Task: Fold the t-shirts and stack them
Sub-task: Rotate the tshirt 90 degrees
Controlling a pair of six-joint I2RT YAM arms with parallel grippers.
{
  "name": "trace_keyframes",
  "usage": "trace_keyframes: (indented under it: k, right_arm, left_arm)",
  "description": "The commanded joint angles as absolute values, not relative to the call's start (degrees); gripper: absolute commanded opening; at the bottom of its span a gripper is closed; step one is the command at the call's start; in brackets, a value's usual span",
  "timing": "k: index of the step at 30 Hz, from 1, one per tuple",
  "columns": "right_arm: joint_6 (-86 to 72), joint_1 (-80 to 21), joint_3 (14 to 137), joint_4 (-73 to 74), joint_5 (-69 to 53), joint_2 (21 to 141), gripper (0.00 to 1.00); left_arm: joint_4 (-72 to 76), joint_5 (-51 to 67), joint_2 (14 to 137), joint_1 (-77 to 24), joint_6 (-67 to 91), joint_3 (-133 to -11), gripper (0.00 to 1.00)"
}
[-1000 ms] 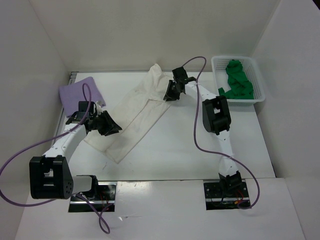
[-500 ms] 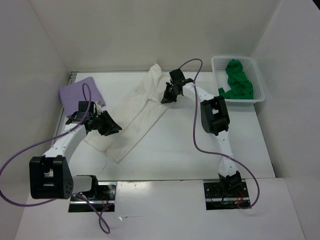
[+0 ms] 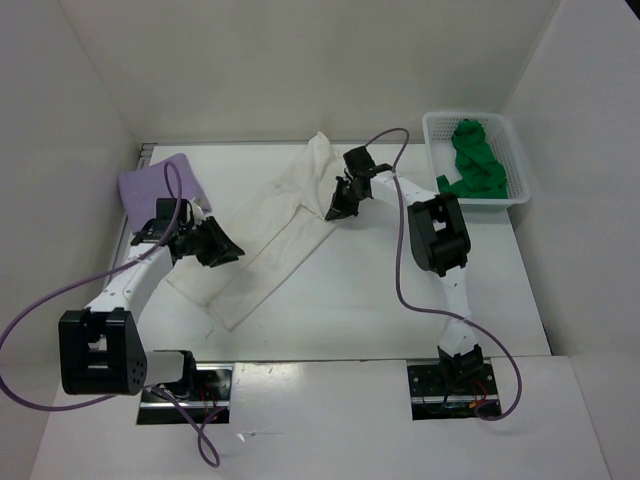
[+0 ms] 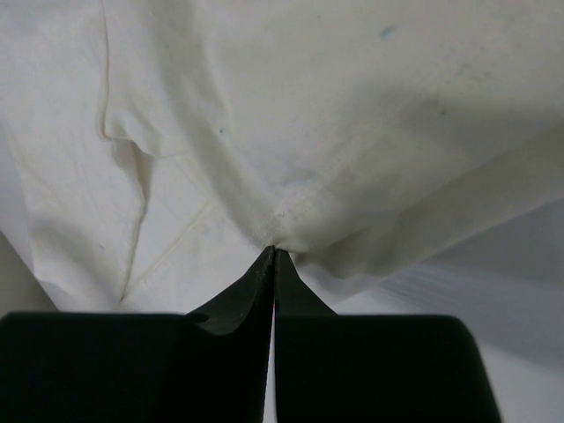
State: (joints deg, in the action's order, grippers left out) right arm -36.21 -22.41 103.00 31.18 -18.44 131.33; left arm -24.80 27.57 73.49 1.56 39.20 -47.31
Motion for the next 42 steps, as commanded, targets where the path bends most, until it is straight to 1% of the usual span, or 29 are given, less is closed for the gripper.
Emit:
trace_keyframes:
  k: [1, 3, 5, 9, 12, 14, 15, 18, 21, 22, 23, 24, 25, 26, 29, 31, 32, 37, 39, 40, 41, 42]
  right_arm:
    - [-37.7, -23.2, 101.6, 30.32, -23.8, 127.01, 0.03]
    - [-39.28, -23.2, 100.91, 27.7, -25.92, 126.31, 0.03]
    - [-39.98, -23.2, 101.42, 27.69, -28.38, 126.3, 0.06]
    - [-40.52, -23.2, 101.43, 27.07, -30.41, 126.3, 0.07]
    - [-41.04, -23.2, 98.18, 26.46, -30.23, 125.16, 0.15]
    - [-39.82, -23.2, 95.63, 26.46, -30.23, 124.55, 0.22]
    - [-39.21, -23.2, 95.02, 26.46, -30.23, 124.54, 0.28]
    - [-35.95, -22.68, 94.49, 28.65, -29.19, 121.3, 0.32]
    - [-34.8, -19.78, 94.48, 28.65, -28.3, 117.96, 0.32]
    - [-34.8, -19.08, 94.48, 28.65, -27.78, 117.95, 0.26]
    - [-34.28, -18.55, 94.48, 27.96, -27.77, 117.95, 0.17]
    - [-34.28, -17.76, 94.48, 27.08, -27.77, 118.56, 0.02]
    - [-33.76, -17.75, 95.0, 27.07, -27.77, 119.43, 0.0]
    - [-33.23, -17.23, 96.05, 27.07, -26.99, 120.49, 0.0]
    - [-33.74, -16.61, 102.02, 25.93, -24.7, 125.58, 0.0]
    - [-34.45, -16.08, 105.63, 26.54, -22.69, 130.85, 0.0]
    - [-34.45, -16.08, 109.39, 27.06, -21.63, 132.61, 0.0]
    - [-34.45, -15.56, 120.22, 31.54, -16.71, 143.42, 0.0]
    - [-34.98, -15.56, 127.76, 36.35, -12.41, 147.11, 0.0]
    - [-34.98, -15.56, 131.19, 38.13, -11.44, 151.74, 0.0]
    - [-34.98, -14.95, 139.75, 39.97, -11.43, 154.57, 0.0]
    - [-36.11, -14.94, 145.49, 44.43, -11.43, 157.73, 0.0]
  left_arm:
    - [-23.03, 29.97, 74.79, 1.85, 38.76, -50.79, 0.36]
    - [-23.03, 30.58, 76.11, 2.37, 38.76, -51.59, 0.36]
    - [-22.51, 31.2, 76.64, 2.37, 38.76, -52.12, 0.36]
    - [-21.97, 31.73, 77.17, 2.37, 39.37, -52.12, 0.36]
    - [-21.45, 31.73, 77.17, 2.37, 39.37, -52.12, 0.36]
    - [-21.45, 31.73, 77.69, 2.9, 39.9, -52.12, 0.36]
    - [-21.45, 31.73, 77.7, 2.9, 39.9, -52.12, 0.36]
    - [-20.92, 31.73, 77.7, 3.43, 39.9, -52.12, 0.36]
    - [-20.31, 31.11, 78.83, 3.43, 39.9, -52.73, 0.36]
    - [-20.3, 30.42, 78.84, 3.43, 40.42, -52.73, 0.36]
    - [-19.43, 28.5, 79.88, 3.43, 40.43, -53.26, 0.36]
    - [-18.73, 27.43, 80.5, 3.43, 40.43, -53.26, 0.36]
    - [-18.72, 26.46, 82.51, 3.43, 40.43, -53.26, 0.36]
    - [-18.72, 25.06, 83.66, 3.43, 40.43, -53.26, 0.36]
    - [-18.72, 25.66, 86.21, 3.43, 40.43, -53.27, 0.36]
    - [-18.02, 26.19, 86.22, 3.43, 40.43, -53.26, 0.36]
    - [-18.02, 26.19, 85.52, 3.43, 40.43, -53.26, 0.36]
    - [-21.18, 26.72, 81.4, 3.43, 39.9, -52.65, 0.36]
    - [-21.8, 28.47, 78.51, 3.43, 40.69, -51.78, 0.36]
    - [-22.32, 28.48, 77.44, 3.43, 40.69, -51.25, 0.36]
    - [-22.32, 28.48, 76.3, 2.73, 41.39, -50.11, 0.36]
    - [-23.02, 28.48, 73.94, 2.2, 42.27, -49.49, 0.36]
